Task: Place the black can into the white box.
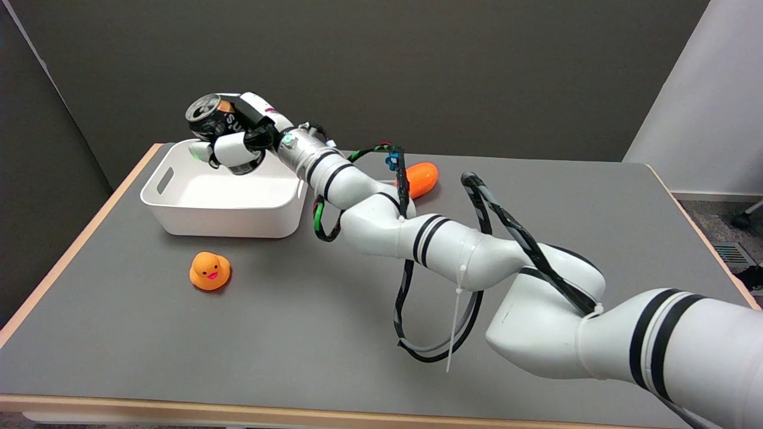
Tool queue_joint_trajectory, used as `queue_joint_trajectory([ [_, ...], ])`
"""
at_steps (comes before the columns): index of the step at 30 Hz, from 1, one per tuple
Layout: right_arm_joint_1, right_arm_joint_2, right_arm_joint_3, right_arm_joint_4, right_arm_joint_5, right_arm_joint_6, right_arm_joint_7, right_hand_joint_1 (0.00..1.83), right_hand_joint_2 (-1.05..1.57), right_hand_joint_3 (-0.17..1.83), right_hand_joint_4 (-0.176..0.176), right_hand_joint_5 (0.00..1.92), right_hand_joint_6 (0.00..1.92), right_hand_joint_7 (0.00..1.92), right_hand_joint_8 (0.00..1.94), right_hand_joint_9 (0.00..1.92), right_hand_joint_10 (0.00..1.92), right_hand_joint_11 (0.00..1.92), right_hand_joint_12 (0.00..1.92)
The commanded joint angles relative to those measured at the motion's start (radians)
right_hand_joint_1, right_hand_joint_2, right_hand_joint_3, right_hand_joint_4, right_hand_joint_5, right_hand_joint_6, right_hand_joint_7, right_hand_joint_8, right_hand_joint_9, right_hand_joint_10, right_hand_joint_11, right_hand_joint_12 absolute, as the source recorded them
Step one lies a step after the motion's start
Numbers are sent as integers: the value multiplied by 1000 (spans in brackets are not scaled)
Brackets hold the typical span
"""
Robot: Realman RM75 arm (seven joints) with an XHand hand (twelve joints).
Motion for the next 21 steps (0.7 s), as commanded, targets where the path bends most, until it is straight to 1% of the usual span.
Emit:
queue_joint_trajectory([
  [1, 13, -6, 31, -77, 213, 82, -249, 1440, 1147, 461, -96, 430, 1645, 391, 1810, 575, 1921, -1, 1921],
  [11, 19, -10, 24, -126, 222, 66, -343, 1440, 1144, 464, -96, 436, 1635, 395, 1807, 575, 1921, -1, 1921],
  [21, 9, -8, 21, -129, 239, 67, -344, 1439, 1152, 451, -94, 446, 1630, 392, 1806, 571, 1921, -1, 1921],
])
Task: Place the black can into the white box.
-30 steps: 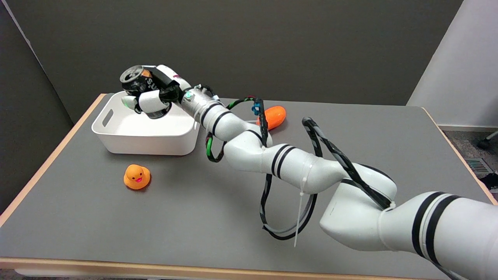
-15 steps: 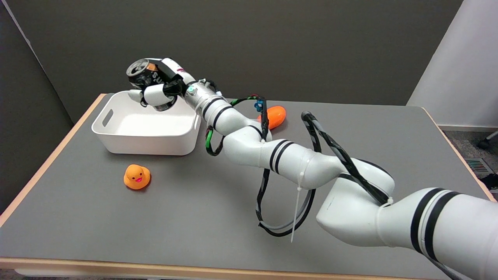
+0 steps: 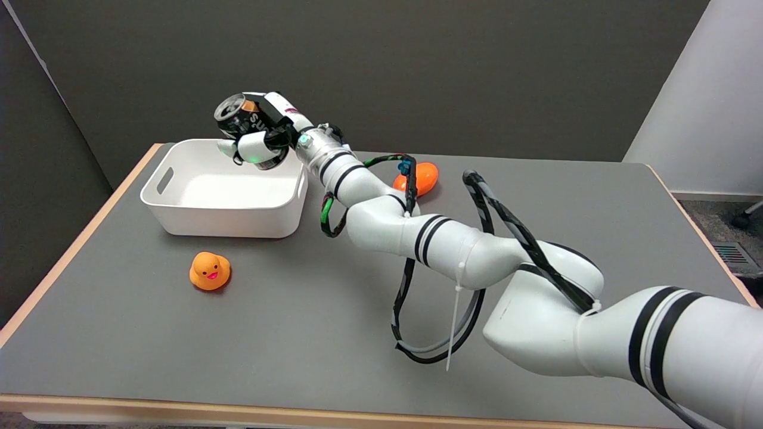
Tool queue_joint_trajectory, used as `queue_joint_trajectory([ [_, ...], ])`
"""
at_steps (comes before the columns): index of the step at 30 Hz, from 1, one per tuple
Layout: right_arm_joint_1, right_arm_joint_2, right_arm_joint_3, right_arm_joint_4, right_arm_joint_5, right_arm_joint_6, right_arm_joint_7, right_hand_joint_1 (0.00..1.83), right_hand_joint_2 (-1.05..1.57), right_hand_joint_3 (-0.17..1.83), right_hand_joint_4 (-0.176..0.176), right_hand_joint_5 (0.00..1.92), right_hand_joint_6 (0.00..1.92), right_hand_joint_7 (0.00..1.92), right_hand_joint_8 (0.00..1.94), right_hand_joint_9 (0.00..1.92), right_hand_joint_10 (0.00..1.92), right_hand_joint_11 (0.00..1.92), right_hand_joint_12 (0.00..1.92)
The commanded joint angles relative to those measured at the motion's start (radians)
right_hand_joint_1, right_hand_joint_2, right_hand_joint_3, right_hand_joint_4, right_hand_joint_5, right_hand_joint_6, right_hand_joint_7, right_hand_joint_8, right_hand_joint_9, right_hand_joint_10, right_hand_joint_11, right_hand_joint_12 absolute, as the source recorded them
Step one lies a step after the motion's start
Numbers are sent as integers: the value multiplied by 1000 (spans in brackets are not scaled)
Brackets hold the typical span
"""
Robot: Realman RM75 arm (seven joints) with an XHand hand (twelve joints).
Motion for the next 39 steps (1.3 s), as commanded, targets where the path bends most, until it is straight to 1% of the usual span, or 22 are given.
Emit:
queue_joint_trajectory([
  [1, -4, -1, 1, -40, 57, 10, -90, 1439, 1152, 451, -94, 448, 1630, 392, 1806, 571, 1921, -1, 1921],
  [8, -13, 3, 1, -43, 46, 17, -99, 1433, 1183, 402, -96, 417, 1611, 359, 1810, 572, 1921, -1, 1921],
  [9, -14, 4, 0, -40, 37, 14, -121, 1428, 1222, 339, -101, 377, 1526, 336, 1819, 553, 1921, -1, 1921],
  [10, -13, 4, 0, -41, 22, 11, -156, 1409, 1259, 286, -95, 332, 1433, 319, 1832, 514, 1921, -1, 1921],
  [12, -11, 4, 0, -43, 9, 7, -191, 1180, 1315, 327, 75, 160, 1110, 381, 1934, 128, 1915, -1, 1917],
  [13, -11, 4, 0, -43, 8, 7, -199, 839, 979, 732, 65, 111, 652, 236, 996, 99, 1144, -1, 1386],
  [14, -13, 10, 7, -51, -1, 4, -206, 571, 717, 1043, 58, 71, 294, 118, 266, 74, 538, -1, 971],
  [16, -11, 4, 1, -44, 8, 7, -202, 519, 681, 1006, 54, 28, 245, 31, 184, 15, 405, -1, 894],
  [18, -12, 4, 1, -44, 8, 13, -202, 457, 676, 937, 56, 4, 183, 4, 46, 1, 181, -1, 712],
  [20, -13, 5, 3, -41, 8, 15, -202, 456, 654, 973, 48, -1, 104, -1, 1, -1, 73, -1, 606],
  [23, -15, 7, 4, -39, 8, 15, -202, 414, 635, 944, 54, -1, 100, -1, -1, -1, -1, -1, 494],
  [25, -15, 7, 5, -39, 8, 15, -202, 414, 634, 937, 52, -1, 69, -1, -1, -1, -1, -1, 374],
  [27, -15, 7, 5, -39, 8, 15, -203, 390, 665, 837, 57, -1, 71, -1, -1, -1, -1, -1, 325],
  [33, -17, 8, 2, -38, 8, 12, -217, 382, 648, 835, 54, -1, 44, -1, -1, -1, -1, -1, 254],
  [35, -17, 8, 0, -37, -3, 14, -247, 395, 601, 894, 53, -1, 28, -1, -1, -1, -1, -1, 207],
  [38, -18, 8, 4, -31, -5, 14, -287, 442, 575, 710, 34, -1, -1, -1, -1, -1, -1, -1, 49],
  [39, -17, 7, 6, -30, -1, 10, -294, 448, 537, 758, 31, -1, -1, -1, -1, -1, -1, -1, 19],
])
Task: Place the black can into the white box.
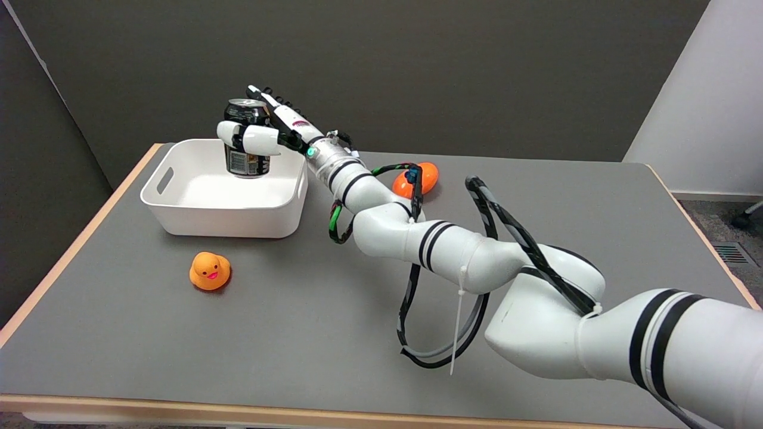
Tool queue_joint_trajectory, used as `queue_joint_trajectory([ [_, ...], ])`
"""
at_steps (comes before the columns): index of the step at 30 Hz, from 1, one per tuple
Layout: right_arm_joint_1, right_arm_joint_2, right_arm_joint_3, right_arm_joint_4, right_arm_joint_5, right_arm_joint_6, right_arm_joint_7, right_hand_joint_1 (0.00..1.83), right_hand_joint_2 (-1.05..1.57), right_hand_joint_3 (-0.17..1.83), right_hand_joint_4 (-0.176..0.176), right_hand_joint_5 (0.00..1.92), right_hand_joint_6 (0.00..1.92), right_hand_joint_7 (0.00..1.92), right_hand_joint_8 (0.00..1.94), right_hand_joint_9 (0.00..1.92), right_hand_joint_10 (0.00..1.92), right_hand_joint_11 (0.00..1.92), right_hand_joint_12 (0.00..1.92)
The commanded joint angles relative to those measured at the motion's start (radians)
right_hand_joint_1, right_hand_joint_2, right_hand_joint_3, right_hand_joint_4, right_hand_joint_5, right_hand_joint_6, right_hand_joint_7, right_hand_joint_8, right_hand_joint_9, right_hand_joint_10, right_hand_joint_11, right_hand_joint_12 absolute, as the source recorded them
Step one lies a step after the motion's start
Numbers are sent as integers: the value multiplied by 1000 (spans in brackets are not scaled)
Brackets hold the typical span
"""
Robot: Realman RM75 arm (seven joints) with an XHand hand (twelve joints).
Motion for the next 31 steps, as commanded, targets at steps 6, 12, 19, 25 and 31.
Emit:
queue_joint_trajectory([
  [6, -11, -3, 3, 10, 107, 10, -110, 301, 589, 735, 6, -1, -1, -1, -1, -1, -1, -1, -1],
  [12, -13, -3, -2, 6, 157, 12, -135, 166, 762, 737, -10, -1, -1, -1, -1, -1, -1, -1, -1],
  [19, -17, 0, -4, 13, 149, 17, -138, 238, 729, 697, -9, -1, -1, -1, -1, -1, -1, -1, -1],
  [25, -84, 41, 45, 57, 190, 153, -99, 197, 685, 753, -1, -1, -1, -1, -1, -1, -1, -1, -1],
  [31, -293, 237, 206, 389, 335, 259, 72, 270, 682, 1030, 19, -1, 0, -1, -1, -1, -1, -1, -1],
])
